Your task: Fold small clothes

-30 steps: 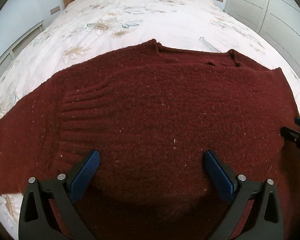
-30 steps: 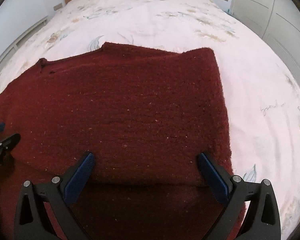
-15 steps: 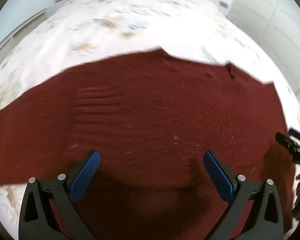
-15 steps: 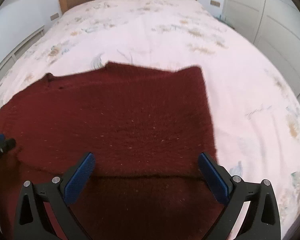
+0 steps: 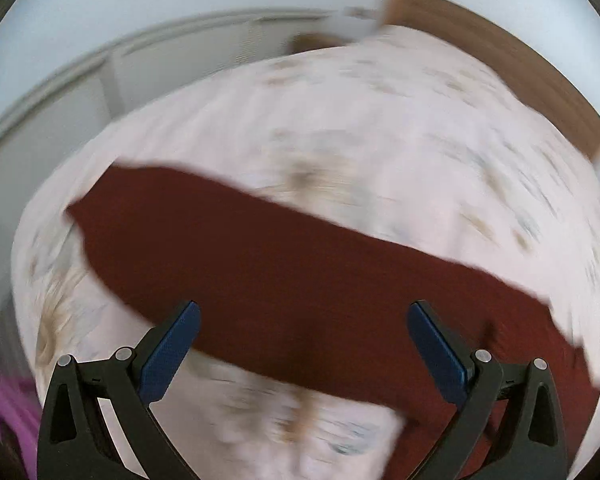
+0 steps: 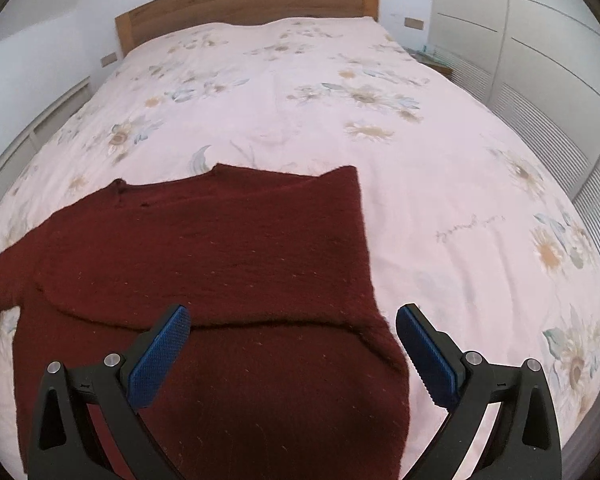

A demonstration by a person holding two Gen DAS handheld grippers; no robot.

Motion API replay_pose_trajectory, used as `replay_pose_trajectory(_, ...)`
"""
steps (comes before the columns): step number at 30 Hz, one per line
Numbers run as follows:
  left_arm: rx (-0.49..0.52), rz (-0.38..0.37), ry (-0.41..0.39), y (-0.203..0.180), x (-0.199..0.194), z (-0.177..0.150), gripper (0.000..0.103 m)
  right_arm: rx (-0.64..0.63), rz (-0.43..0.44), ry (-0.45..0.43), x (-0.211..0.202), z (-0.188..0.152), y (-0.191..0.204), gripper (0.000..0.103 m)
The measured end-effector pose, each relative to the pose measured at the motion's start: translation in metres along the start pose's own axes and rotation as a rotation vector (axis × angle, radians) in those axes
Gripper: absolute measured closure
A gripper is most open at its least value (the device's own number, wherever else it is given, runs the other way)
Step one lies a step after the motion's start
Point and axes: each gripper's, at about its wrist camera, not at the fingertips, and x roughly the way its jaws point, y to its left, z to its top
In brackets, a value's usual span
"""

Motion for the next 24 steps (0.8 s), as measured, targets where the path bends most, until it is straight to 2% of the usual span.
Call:
replay_pose_trajectory(3,-0.191,0.048,0.038,0.052,0.016,0.016,0.001,0.011,-0.015,0.03,0.007,-0.003,-0.004,0.0)
replay_pose_trajectory(5,-0.247,0.075,0.058,0.082,0.02,0.021,0.001,0.019,-0.017,0.046,0.009,-0.007,-0.007,0.0)
replay_pose_trajectory(7,-0.26,0.104,0.106,0.099,0.032,0.023,0.002,0.025,-0.024,0.047,0.008,-0.009,-0.01,0.0)
replay_pose_trajectory(10,-0.256,0.143,0.133,0.111,0.042,0.022,0.002,0.036,-0.028,0.05,0.008,-0.011,-0.013,0.0)
replay_pose_trajectory(14,-0.245,0.163,0.219,0.12,0.067,0.017,0.002,0.031,-0.03,0.063,0.01,-0.013,-0.011,0.0)
replay_pose_trajectory(16,-0.215,0.165,0.222,0.121,0.07,0.016,0.002,0.022,-0.032,0.069,0.012,-0.013,-0.01,0.0)
replay_pose_trajectory(17,-0.2,0.163,0.21,0.12,0.068,0.015,0.005,0.021,-0.032,0.07,0.013,-0.013,-0.009,0.0)
replay_pose_trajectory(18,-0.188,0.159,0.209,0.119,0.066,0.015,0.009,0.022,-0.03,0.071,0.014,-0.013,-0.009,0.0)
replay_pose_trajectory(20,-0.147,0.125,0.207,0.115,0.06,0.014,0.034,0.021,-0.027,0.071,0.014,-0.013,-0.008,0.0)
replay_pose_trajectory(21,-0.134,0.111,0.208,0.114,0.058,0.014,0.042,0.021,-0.026,0.07,0.014,-0.013,-0.008,0.0)
replay_pose_trajectory(23,-0.112,0.083,0.215,0.111,0.052,0.015,0.074,0.02,-0.023,0.073,0.016,-0.014,-0.008,0.0)
replay_pose_trajectory(24,-0.099,0.076,0.221,0.109,0.05,0.015,0.081,0.02,-0.023,0.074,0.016,-0.014,-0.008,0.0)
